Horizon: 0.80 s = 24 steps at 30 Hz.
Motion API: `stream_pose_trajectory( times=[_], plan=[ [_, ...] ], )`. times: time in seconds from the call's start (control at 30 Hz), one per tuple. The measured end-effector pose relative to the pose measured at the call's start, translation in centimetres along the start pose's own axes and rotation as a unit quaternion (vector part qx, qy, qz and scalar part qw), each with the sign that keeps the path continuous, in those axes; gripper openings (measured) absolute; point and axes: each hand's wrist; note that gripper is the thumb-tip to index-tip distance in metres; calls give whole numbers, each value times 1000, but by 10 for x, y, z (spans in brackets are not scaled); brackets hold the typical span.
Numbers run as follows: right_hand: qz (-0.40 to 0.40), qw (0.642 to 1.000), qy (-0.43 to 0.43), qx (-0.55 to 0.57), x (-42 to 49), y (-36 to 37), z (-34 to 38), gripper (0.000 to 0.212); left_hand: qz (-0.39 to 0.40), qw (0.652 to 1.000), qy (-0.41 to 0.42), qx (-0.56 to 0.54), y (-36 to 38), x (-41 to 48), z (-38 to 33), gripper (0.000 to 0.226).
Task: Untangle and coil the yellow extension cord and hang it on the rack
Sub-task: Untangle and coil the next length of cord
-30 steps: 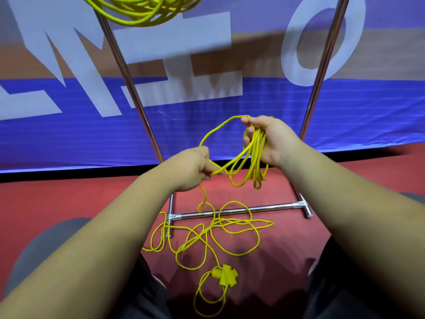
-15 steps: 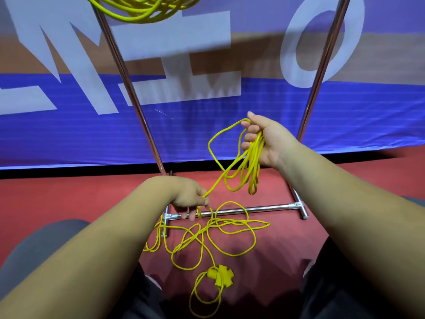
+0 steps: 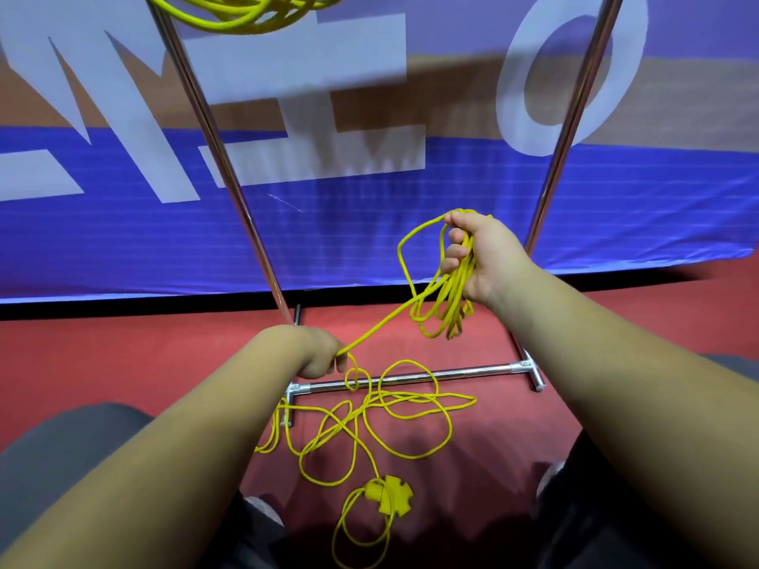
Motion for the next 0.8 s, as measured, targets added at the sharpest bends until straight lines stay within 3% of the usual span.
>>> stream_pose_trajectory(
  times=[0.1, 0.2, 0.23, 0.33, 0.43, 0.5, 0.6, 0.73, 0.8],
  plan=[
    [-3, 1000, -1, -31, 1, -2, 1, 15, -71, 997, -24, 25, -5, 0, -3, 59],
    [-16, 999, 6, -44, 4, -4, 2, 15, -139, 984, -61, -90, -24, 1, 4, 30],
    [-22, 999, 8, -43, 6, -5, 3, 15, -144, 972, -60, -175, -33, 2, 10, 32],
    [-41, 998, 10, -54, 10, -10, 5, 13, -135, 888, -38, -437, -50, -1, 20, 74],
    [-54, 991, 12, -118, 13, -15, 5, 14, -81, 888, -12, -452, -54, -10, 20, 97],
    [-61, 984, 15, -166, 15, -17, 2, 14, -47, 891, 10, -452, -53, -7, 17, 100],
    [-67, 976, 11, -209, 18, -18, -1, 13, -51, 849, 47, -524, -56, -5, 10, 76],
    [-70, 975, -6, -210, 18, -21, 5, 7, -118, 783, 149, -593, -82, -28, 3, 9],
    [-65, 978, -13, -199, 16, -20, 10, 7, -208, 816, 173, -511, -99, -41, 11, 24]
  ],
)
Point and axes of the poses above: each hand's wrist, its own x-axis towards the middle knuckle, its own y-axis out of the palm, z = x × y, and after that the axes turned 15 degrees about -x, right-handed
